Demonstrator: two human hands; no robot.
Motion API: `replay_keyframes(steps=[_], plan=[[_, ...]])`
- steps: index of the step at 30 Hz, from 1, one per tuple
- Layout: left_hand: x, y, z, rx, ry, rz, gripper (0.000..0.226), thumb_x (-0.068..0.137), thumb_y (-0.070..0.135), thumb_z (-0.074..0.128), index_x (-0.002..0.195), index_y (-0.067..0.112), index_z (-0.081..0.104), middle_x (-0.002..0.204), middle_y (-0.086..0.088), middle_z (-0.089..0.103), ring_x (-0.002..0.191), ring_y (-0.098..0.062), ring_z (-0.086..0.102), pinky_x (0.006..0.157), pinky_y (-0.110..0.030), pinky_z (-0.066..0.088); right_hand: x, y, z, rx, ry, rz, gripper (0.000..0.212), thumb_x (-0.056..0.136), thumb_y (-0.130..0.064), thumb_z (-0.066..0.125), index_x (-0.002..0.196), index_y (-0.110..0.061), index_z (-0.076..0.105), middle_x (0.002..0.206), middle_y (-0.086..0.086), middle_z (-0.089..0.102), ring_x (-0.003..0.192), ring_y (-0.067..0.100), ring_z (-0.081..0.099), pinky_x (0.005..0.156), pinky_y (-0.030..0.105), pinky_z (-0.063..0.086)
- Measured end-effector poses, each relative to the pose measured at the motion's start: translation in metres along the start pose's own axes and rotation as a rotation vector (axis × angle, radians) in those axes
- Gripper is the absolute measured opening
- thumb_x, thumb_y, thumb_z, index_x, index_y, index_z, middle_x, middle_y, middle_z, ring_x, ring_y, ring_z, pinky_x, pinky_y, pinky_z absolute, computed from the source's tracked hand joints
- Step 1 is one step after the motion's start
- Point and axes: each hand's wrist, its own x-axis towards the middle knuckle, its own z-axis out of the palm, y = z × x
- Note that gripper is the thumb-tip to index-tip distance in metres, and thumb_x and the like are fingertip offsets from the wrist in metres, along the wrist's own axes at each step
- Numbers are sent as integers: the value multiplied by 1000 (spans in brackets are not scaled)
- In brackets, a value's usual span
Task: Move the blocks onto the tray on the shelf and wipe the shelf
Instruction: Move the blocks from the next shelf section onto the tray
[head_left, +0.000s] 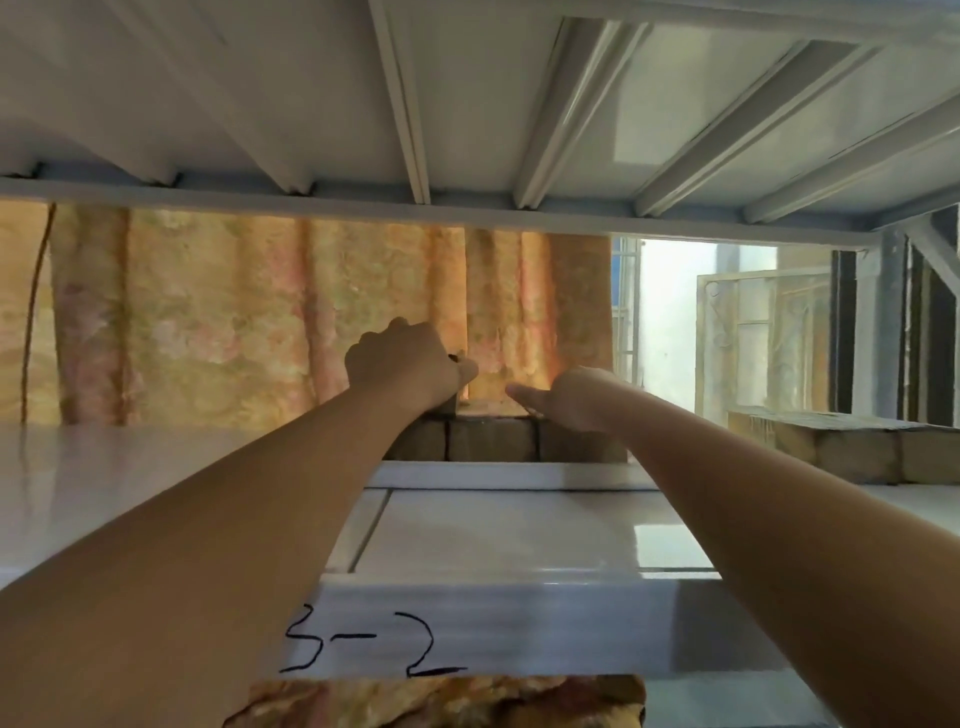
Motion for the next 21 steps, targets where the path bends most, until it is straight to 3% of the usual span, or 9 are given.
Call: replay_keyframes(steps=[4, 8, 13, 17, 21], plan=[[-2, -4, 4, -8, 15, -33, 62, 80, 66, 40, 115, 20, 62, 116, -6, 55, 103, -31, 53, 69, -34, 35, 18, -1, 0, -40, -61, -75, 82, 87, -70, 35, 129, -2, 55, 134, 14, 55, 119, 31, 53, 96, 36, 42], [-6, -4, 3, 13, 28, -38, 65, 81, 67, 39, 121, 20, 59, 124, -6, 49, 111, -31, 48, 71, -35, 33, 26, 2, -2, -80, -126, -183, 67, 91, -60, 41, 119, -2, 60, 124, 13, 60, 106, 27, 55, 84, 31, 39], [-14, 1, 1, 99, 18, -65, 64, 85, 66, 36, 124, 20, 55, 128, -8, 44, 118, -33, 41, 71, -35, 32, 22, 2, -14, -165, -194, -268, 66, 94, -59, 33, 132, -9, 55, 139, 10, 51, 125, 28, 48, 96, 37, 37], [-20, 0, 5, 95, 16, -33, 72, 80, 68, 44, 136, 24, 39, 140, -7, 34, 126, -34, 33, 74, -35, 31, 21, 0, -24, -155, -328, -242, 59, 96, -54, 36, 143, -18, 43, 148, 5, 41, 133, 28, 41, 82, 36, 36], [-21, -2, 7, 56, 31, -19, 73, 78, 67, 51, 137, 26, 34, 137, -6, 40, 122, -33, 41, 74, -35, 31, 22, 3, -18, -131, -327, -365, 42, 100, -37, 36, 129, -15, 56, 137, 6, 52, 122, 24, 50, 88, 33, 37]])
